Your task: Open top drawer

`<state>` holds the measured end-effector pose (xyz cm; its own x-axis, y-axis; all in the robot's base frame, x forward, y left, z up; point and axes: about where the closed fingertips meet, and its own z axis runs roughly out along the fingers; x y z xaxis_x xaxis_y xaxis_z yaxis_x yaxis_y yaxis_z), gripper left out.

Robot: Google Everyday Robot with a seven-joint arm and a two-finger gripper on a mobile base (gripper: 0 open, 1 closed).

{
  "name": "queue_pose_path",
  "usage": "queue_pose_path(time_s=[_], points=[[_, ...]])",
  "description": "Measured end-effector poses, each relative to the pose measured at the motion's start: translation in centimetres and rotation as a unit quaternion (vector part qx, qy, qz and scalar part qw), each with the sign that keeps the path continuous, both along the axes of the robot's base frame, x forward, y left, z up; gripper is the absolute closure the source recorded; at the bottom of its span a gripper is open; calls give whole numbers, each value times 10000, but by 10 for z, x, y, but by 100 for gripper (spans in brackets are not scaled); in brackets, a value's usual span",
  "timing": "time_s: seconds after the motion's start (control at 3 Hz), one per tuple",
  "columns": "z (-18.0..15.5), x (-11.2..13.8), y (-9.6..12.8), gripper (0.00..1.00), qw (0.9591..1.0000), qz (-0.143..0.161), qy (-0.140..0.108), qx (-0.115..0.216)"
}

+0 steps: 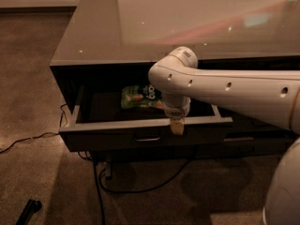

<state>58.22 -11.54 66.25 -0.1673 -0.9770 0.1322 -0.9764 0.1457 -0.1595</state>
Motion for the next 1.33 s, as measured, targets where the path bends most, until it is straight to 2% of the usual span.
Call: queue_pose_path(time_s=[0.33, 1.0, 1.33], points=[[-18, -45, 1, 0, 9982, -70, 462, -379], [-21, -43, -2, 0, 9987, -105, 420, -266], [-13, -36, -6, 0, 9992, -196, 239, -239]])
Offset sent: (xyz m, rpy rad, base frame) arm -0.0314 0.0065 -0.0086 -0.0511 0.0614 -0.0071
